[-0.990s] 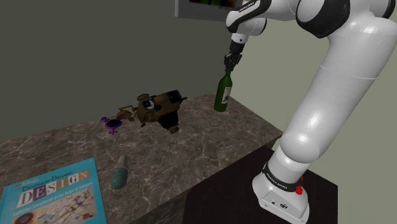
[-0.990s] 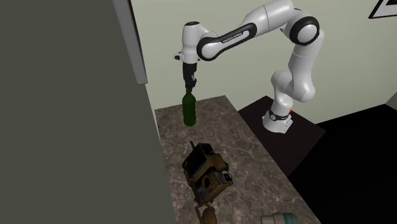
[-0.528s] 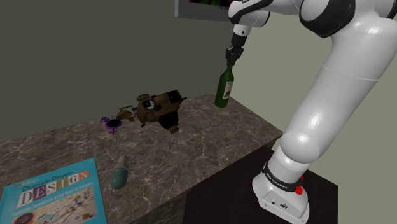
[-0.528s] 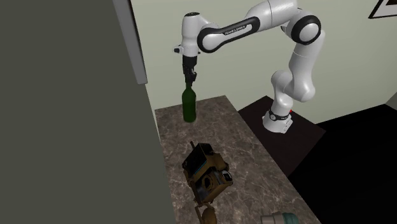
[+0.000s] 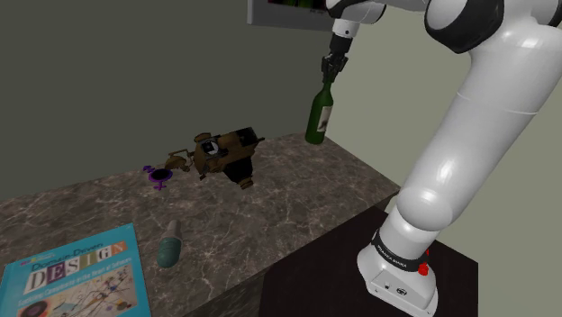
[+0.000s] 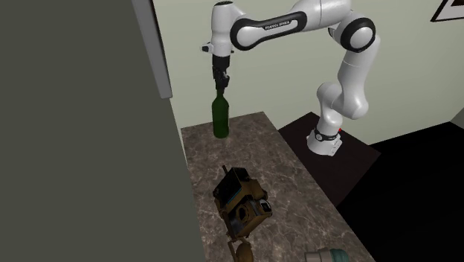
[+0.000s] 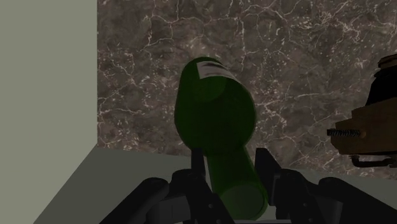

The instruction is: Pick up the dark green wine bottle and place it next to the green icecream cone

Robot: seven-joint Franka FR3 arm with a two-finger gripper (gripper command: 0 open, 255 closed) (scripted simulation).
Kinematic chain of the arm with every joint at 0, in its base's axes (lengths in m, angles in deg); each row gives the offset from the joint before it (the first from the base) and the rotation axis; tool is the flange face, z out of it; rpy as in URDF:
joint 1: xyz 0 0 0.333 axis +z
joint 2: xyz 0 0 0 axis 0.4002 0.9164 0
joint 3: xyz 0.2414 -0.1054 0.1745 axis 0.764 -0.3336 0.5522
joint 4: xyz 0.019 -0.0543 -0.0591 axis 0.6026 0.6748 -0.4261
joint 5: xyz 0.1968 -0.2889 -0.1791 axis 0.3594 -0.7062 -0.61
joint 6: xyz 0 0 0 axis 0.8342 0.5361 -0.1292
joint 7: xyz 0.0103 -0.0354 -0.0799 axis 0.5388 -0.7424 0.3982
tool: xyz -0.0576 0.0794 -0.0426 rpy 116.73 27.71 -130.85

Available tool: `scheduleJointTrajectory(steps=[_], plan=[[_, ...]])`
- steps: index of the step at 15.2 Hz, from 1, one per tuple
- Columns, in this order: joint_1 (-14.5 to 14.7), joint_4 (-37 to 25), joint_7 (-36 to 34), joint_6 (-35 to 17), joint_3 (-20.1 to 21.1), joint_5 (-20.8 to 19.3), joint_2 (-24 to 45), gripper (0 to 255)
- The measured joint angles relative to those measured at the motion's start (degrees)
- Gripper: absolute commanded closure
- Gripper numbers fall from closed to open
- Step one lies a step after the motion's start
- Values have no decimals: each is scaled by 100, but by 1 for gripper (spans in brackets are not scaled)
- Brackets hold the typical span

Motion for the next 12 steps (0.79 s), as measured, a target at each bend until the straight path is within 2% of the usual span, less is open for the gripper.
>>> scheduleJointTrajectory(steps=[8, 12], plan=[[-20, -641, -2, 600, -17, 18, 48, 255], [216, -117, -502, 540, 218, -280, -501, 255]])
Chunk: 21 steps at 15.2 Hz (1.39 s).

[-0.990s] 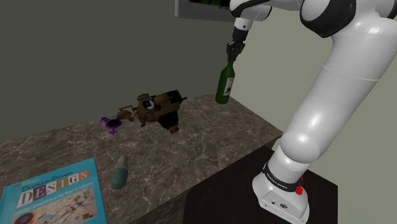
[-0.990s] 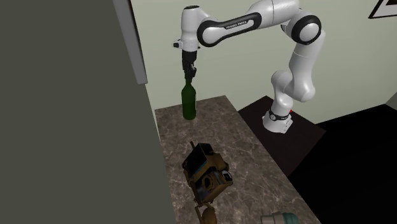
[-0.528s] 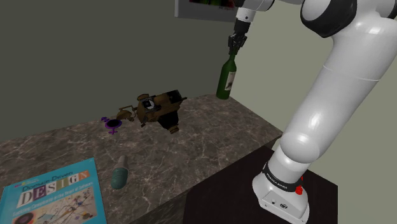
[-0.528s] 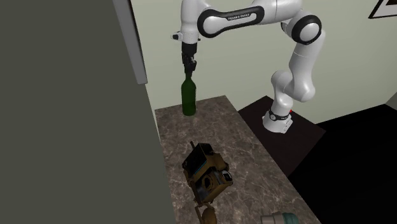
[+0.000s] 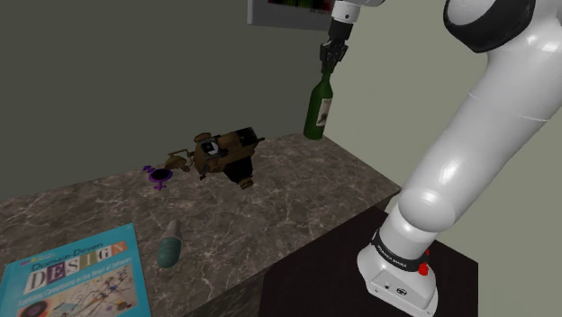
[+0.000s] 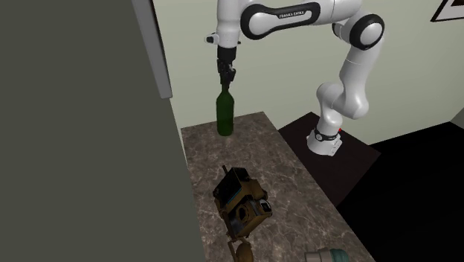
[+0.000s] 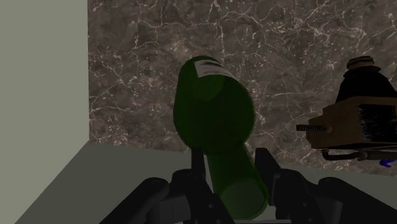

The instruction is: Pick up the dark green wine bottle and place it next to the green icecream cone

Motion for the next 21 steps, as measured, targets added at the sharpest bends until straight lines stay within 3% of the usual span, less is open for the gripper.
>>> scheduleJointTrajectory(steps=[9, 21], plan=[[421, 1366, -1420, -143, 864, -499, -1313, 255], [914, 2273, -3149, -106, 2121, -405, -2205, 255]])
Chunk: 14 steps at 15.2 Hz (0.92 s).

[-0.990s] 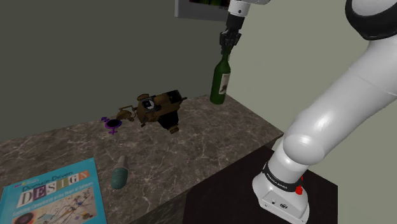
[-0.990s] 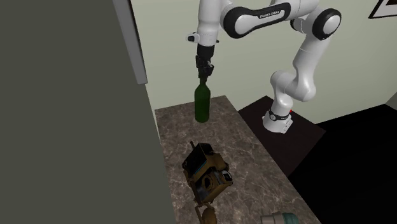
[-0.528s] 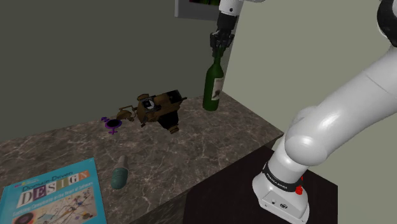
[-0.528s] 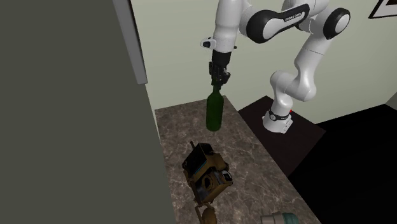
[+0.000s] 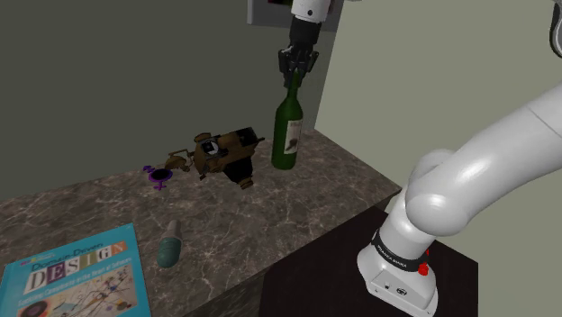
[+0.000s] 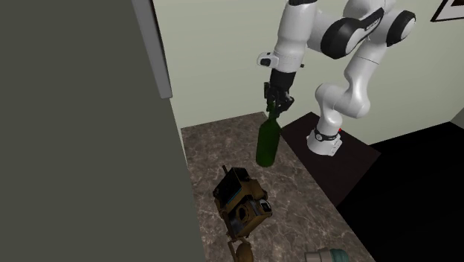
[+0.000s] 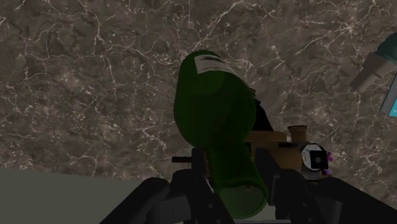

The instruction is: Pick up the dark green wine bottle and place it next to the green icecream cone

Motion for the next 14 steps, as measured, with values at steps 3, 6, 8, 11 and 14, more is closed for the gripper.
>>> scheduleJointTrajectory(steps=[3, 6, 8, 11, 14], plan=[[149, 54, -445, 37, 338, 100, -78, 255], [284, 111, -840, 43, 638, 196, -133, 255], [392, 40, -1152, 72, 878, 274, -84, 255], [529, 22, -1558, 57, 1184, 371, -48, 255], [656, -105, -1953, 87, 1481, 451, 50, 255]])
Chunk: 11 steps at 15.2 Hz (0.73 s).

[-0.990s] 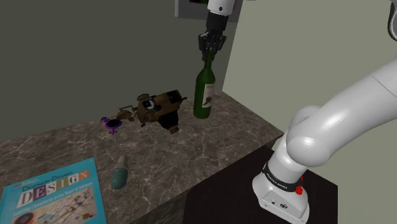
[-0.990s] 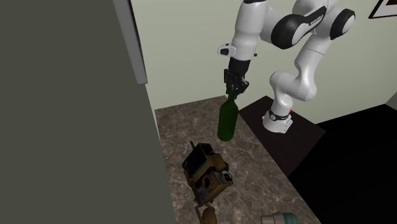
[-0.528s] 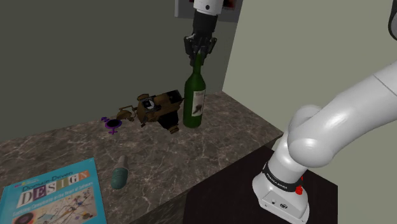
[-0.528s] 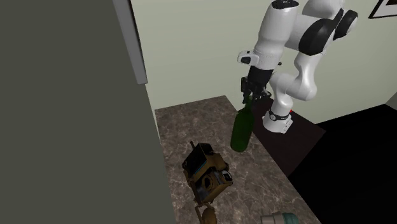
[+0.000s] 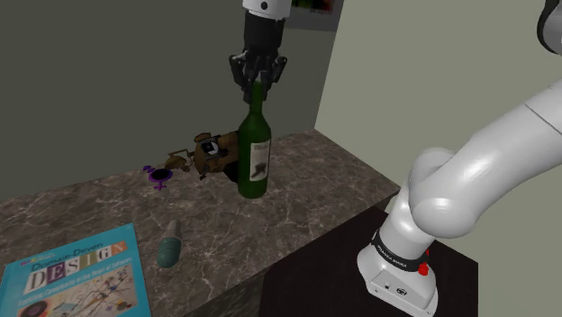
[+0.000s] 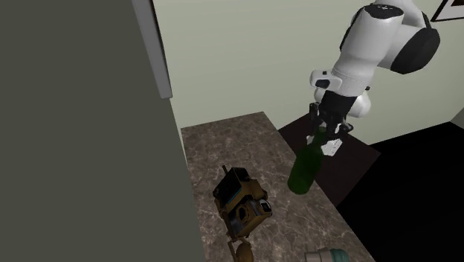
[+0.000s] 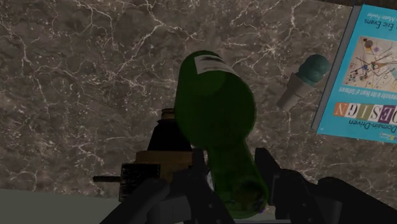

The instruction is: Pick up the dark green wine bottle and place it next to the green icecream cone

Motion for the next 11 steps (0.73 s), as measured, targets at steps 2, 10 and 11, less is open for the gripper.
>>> scheduleJointTrajectory(steps=[2, 10, 11], plan=[[91, -160, -310, 7, 235, 47, 152, 255], [404, -840, -1482, 23, 1087, 68, 826, 255], [438, -959, -1635, 21, 1193, 41, 952, 255]])
